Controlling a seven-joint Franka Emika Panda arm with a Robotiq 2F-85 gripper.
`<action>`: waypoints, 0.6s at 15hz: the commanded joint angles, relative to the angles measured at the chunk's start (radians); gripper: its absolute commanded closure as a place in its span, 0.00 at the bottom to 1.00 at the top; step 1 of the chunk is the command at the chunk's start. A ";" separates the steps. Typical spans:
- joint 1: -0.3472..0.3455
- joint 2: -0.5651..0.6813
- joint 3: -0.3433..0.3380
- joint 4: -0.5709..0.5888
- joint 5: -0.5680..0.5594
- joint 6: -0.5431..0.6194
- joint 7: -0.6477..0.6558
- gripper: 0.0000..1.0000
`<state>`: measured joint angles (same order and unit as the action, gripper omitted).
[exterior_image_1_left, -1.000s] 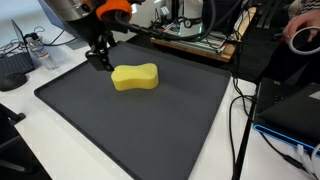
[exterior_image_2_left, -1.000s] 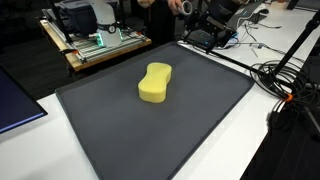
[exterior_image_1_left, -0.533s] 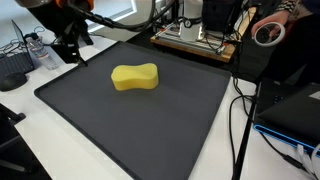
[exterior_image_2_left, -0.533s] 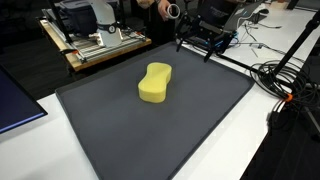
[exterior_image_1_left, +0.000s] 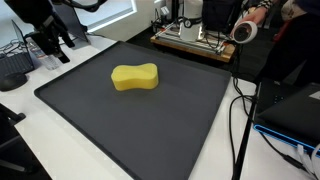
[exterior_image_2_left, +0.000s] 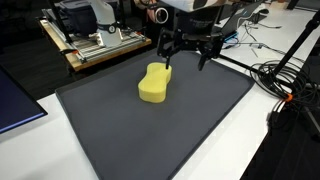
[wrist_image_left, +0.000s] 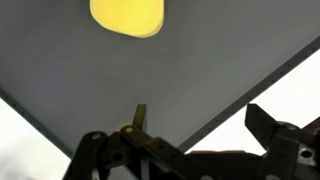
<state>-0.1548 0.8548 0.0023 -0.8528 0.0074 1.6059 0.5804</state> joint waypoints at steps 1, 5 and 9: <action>-0.078 -0.008 0.058 -0.020 0.074 -0.031 -0.177 0.00; -0.143 -0.008 0.094 -0.030 0.111 -0.102 -0.365 0.00; -0.145 0.001 0.078 -0.015 0.084 -0.129 -0.388 0.00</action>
<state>-0.2999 0.8562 0.0804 -0.8675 0.0909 1.4763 0.1923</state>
